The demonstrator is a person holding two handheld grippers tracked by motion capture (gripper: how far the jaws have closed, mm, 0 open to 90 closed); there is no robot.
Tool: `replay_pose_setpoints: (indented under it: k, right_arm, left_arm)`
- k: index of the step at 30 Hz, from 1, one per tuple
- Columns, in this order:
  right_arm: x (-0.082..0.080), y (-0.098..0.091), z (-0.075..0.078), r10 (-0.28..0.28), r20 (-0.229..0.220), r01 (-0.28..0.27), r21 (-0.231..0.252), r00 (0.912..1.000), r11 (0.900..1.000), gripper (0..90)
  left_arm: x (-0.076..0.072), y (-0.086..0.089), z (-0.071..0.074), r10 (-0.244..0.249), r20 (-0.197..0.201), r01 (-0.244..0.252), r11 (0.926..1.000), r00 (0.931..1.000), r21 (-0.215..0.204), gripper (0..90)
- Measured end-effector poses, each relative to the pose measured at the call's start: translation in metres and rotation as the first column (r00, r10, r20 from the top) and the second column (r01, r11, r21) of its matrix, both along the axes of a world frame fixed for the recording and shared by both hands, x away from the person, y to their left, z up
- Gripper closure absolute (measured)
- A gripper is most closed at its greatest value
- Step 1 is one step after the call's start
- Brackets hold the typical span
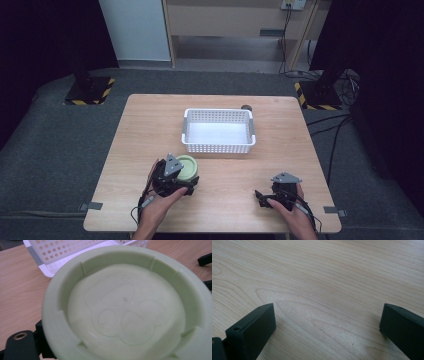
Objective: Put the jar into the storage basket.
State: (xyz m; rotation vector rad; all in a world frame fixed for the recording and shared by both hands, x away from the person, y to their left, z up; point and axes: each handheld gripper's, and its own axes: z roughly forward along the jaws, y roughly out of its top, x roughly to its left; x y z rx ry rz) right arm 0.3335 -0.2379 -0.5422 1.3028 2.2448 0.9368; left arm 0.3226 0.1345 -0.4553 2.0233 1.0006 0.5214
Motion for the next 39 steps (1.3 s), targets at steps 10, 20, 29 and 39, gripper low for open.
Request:
replay_pose_setpoints:
  k: [10,20,29,39]
  right_arm:
    - [0.000,0.000,0.000,0.000,0.000,0.000,0.000,1.0000,1.0000,0.4]
    - [0.000,0.000,0.000,0.000,0.000,0.000,0.000,1.0000,1.0000,0.3]
    - [0.000,0.000,0.000,0.000,0.000,0.000,0.000,1.0000,1.0000,0.3]
    - [0.000,0.000,0.000,0.000,0.000,0.000,0.000,1.0000,1.0000,0.3]
  left_arm:
    - [0.006,-0.004,0.004,-0.006,-0.004,0.006,1.0000,1.0000,0.002,10.1]
    - [0.018,-0.010,0.016,-0.007,0.003,0.007,1.0000,1.0000,0.002,10.1]
    - [0.036,-0.015,0.029,-0.003,0.013,0.003,0.9999,0.9999,0.012,10.1]
    - [0.059,-0.022,0.050,0.007,0.024,-0.008,0.9998,0.9997,0.020,10.1]
